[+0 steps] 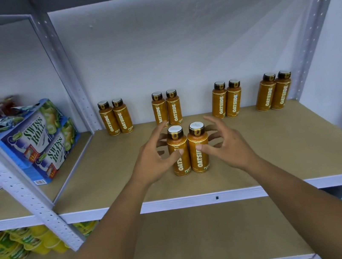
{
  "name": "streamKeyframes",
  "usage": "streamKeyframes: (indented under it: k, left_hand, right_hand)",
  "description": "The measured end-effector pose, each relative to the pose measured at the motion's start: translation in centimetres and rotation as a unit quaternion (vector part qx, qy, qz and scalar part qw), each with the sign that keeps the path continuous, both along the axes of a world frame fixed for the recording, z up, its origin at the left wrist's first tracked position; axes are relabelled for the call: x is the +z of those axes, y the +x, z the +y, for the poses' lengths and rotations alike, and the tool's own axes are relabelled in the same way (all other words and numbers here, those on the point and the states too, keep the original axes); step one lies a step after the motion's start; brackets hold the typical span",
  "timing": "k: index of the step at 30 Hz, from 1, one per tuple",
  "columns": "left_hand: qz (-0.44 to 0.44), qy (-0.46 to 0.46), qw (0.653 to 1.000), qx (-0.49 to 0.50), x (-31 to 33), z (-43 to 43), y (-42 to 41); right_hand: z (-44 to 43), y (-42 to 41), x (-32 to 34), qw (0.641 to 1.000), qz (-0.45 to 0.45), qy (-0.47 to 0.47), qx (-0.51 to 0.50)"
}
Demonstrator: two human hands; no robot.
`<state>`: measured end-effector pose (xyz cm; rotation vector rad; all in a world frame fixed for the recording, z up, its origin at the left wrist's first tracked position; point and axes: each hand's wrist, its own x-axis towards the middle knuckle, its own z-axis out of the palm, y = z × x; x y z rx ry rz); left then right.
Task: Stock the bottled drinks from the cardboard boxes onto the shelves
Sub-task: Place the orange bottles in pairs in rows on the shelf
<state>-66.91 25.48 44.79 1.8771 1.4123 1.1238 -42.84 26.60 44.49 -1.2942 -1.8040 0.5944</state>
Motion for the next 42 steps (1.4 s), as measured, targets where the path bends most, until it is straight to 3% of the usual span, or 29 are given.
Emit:
streamKeyframes:
  k: [15,42]
  left_hand:
    - [0.029,0.003,1.0,-0.011,0.7,1.0,-0.9]
    - [0.0,-0.026,1.0,-0.011,0.8,7.0,-15.8]
  right_hand:
    - [0.9,-1.8,0.2,1.0,-0.028,0.0,0.004]
    - [7.9,-17.4,-0.1,0.999,0.002,-0.001,0.052]
